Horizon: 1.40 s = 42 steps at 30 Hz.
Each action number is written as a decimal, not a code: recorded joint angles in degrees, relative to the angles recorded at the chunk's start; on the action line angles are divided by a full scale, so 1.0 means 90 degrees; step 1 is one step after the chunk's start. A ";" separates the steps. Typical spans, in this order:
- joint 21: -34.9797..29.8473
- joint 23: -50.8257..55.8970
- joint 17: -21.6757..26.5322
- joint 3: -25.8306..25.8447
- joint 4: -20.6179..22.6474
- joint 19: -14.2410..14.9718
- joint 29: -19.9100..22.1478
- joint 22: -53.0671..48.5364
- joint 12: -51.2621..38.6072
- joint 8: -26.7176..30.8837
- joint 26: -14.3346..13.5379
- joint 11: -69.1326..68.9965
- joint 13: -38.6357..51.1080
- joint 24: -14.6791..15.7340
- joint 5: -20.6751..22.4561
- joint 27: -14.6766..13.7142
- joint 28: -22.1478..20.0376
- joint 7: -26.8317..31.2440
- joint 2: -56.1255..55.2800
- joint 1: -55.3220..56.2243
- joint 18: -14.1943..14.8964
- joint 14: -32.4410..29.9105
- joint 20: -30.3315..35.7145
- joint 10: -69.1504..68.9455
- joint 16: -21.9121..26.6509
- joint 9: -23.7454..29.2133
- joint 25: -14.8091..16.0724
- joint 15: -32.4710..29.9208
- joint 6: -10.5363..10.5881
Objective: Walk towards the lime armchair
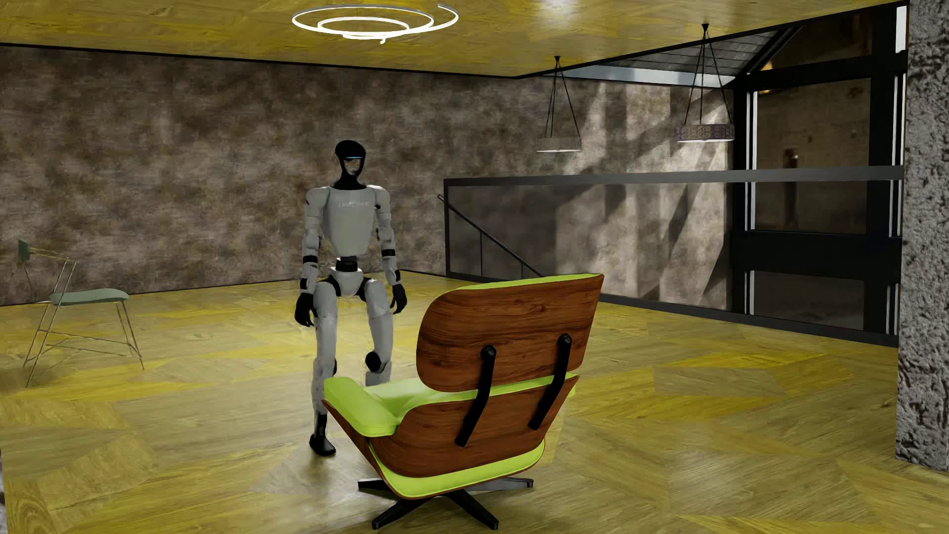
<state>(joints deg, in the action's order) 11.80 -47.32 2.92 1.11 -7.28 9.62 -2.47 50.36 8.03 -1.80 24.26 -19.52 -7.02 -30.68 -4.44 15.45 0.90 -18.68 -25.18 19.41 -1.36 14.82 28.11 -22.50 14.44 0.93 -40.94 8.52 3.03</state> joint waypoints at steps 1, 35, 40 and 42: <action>0.0023 -0.0007 0.0055 -0.0008 -0.0011 0.0320 0.0009 0.0028 -0.0285 0.0012 -0.0078 -0.0096 0.0040 -0.0148 -0.0037 0.0022 0.0173 -0.0085 -0.0113 0.0071 -0.0034 -0.0002 0.0256 -0.0035 0.0026 0.0019 -0.0071 0.0132 -0.0028; 0.0350 -0.0203 -0.0336 -0.0112 -0.1711 -0.1607 0.0492 0.0014 0.0645 -0.1804 -0.0044 -0.0748 -0.0735 -0.0351 0.0877 -0.0022 0.0538 -0.1354 0.1266 0.0842 -0.0230 -0.0517 -0.0561 -0.1695 -0.0329 -0.0126 0.0230 0.1638 0.0242; 0.0265 -0.0244 -0.0421 0.0021 -0.1622 -0.1328 0.0410 -0.0501 -0.0127 -0.1622 -0.0136 -0.0827 -0.0059 -0.0567 0.0780 0.0025 0.0404 -0.1757 0.1342 0.0381 -0.0294 -0.0425 -0.0106 -0.1326 -0.0181 -0.0069 0.0122 0.1889 0.0451; 0.0175 0.0064 -0.0492 0.0100 -0.1517 -0.1439 0.0450 -0.0709 -0.0599 -0.1641 -0.0215 -0.0743 0.0069 -0.0841 0.0738 -0.0121 0.0430 -0.1777 0.1392 0.0319 -0.0257 -0.0487 0.0154 -0.1171 0.0035 -0.0097 0.0177 0.2009 0.0487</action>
<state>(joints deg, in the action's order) 13.37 -46.74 -1.50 2.01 -20.93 -3.33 1.58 43.98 2.64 -16.57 22.32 -26.21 -6.39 -38.25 2.20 14.37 4.77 -34.67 -12.64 22.28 -3.67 10.43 29.50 -33.05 14.75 0.06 -39.35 26.60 7.41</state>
